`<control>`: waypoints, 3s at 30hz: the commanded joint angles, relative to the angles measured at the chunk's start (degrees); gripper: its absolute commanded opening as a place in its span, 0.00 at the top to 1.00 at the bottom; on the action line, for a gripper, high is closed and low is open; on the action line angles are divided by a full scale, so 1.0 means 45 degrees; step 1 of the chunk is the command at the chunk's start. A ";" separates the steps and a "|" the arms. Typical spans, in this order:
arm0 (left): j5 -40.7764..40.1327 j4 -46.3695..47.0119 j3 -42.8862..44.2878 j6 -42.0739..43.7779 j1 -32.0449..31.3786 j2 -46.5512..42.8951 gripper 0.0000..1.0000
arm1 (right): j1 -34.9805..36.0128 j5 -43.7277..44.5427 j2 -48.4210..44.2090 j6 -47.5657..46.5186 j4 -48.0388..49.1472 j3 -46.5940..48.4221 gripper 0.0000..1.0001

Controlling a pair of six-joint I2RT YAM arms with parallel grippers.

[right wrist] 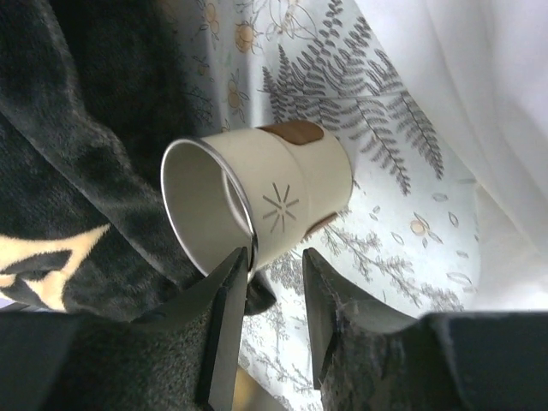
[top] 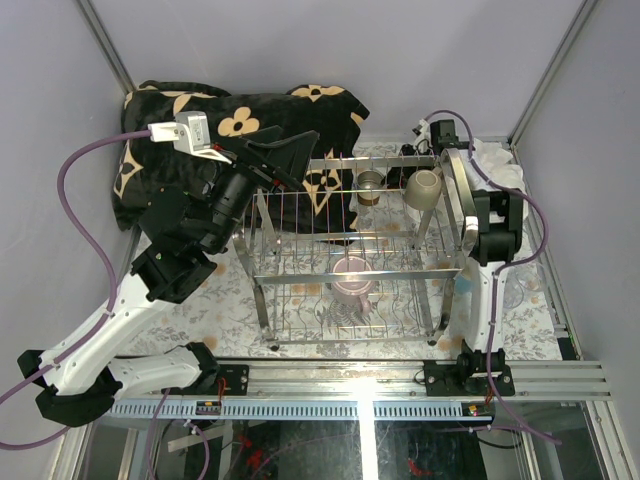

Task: Unload the cups from the dish rack
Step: Move the cup to the center of the board, then unload the cup from the dish rack.

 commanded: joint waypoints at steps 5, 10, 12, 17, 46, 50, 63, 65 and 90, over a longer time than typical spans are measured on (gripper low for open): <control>-0.0094 0.0234 0.0308 0.0067 0.0053 -0.0173 0.11 | -0.1192 0.0972 -0.3320 0.0772 0.0635 -0.0384 0.59; -0.0067 0.0267 0.0141 0.0057 0.0050 -0.0348 0.11 | -0.1756 0.2704 -0.4889 0.0945 0.0188 -0.0487 0.58; -0.0088 0.0292 0.0072 0.0095 0.0052 -0.0416 0.11 | -0.1887 0.3550 -0.5589 0.0931 -0.0144 -0.0413 0.58; -0.0182 0.0061 0.0092 0.0129 0.0039 -0.0386 0.11 | -0.1975 0.4990 -0.7411 0.0916 -0.0705 -0.0420 0.57; 0.2762 -0.7264 0.7568 0.2640 -0.1218 0.6144 0.11 | -0.1975 0.6322 -1.5195 0.0994 -0.0250 -0.4791 0.40; 0.2717 -0.7510 0.7987 0.2837 -0.1609 0.6777 0.11 | -0.1974 0.6295 -1.5378 0.0981 -0.0346 -0.4808 0.39; 0.2504 -0.8164 0.8953 0.3586 -0.2550 0.8512 0.11 | -0.1975 0.6119 -1.5765 0.1155 -0.0367 -0.4900 0.36; 0.2338 -0.8154 0.9042 0.3694 -0.2667 0.8728 0.11 | -0.1975 0.6100 -1.5786 0.1155 -0.0398 -0.4905 0.36; 0.0618 -0.6669 0.8497 0.4057 -0.2785 0.9679 0.11 | -0.1975 0.5728 -1.5899 0.1253 -0.0383 -0.4901 0.35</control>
